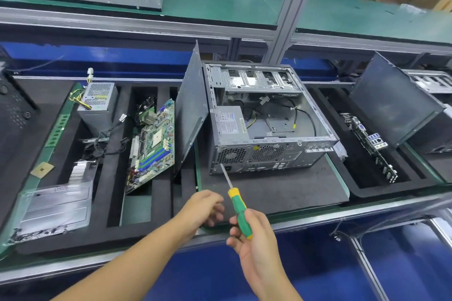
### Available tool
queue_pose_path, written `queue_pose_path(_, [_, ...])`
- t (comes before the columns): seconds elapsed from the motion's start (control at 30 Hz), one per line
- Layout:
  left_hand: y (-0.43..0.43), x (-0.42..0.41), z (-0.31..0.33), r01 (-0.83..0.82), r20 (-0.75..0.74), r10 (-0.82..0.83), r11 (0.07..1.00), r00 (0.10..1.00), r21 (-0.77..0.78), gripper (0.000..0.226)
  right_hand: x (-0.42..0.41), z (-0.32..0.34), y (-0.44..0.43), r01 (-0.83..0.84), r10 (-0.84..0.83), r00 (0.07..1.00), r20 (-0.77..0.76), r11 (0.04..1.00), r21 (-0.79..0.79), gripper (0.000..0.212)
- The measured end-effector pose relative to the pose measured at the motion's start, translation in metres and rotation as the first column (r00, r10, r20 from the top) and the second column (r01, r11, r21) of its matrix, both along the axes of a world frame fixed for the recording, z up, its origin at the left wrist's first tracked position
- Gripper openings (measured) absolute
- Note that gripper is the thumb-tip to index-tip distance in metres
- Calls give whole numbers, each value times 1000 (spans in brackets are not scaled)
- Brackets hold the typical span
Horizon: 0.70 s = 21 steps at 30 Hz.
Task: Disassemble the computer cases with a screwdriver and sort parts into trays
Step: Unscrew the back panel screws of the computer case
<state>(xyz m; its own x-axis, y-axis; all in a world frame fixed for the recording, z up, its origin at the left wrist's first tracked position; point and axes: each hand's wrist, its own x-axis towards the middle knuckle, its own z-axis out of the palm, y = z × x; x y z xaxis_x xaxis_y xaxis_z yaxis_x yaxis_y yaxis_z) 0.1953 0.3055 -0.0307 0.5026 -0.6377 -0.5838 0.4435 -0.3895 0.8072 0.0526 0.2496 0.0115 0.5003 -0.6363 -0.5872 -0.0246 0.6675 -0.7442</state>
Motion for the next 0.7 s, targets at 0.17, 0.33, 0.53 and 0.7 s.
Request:
queue_pose_path(0.17, [42, -9, -46, -96, 304, 4, 952, 953, 291, 22, -21, -28, -3, -40, 34, 993, -112, 998, -47, 14])
queue_pose_path(0.33, [44, 12, -45, -177, 669, -24, 957, 743, 232, 13, -16, -41, -6, -68, 59, 987, -147, 996, -56, 8])
queue_pose_path(0.53, [3, 58, -39, 52, 757, -495, 849, 426, 526, 29, -16, -44, -8, -128, 120, 987, -111, 990, -68, 5])
queue_pose_path(0.7, [-17, 67, -31, 68, 669, -640, 740, 376, 670, 21, -29, -51, -13, -114, 109, 990, -94, 992, -49, 4])
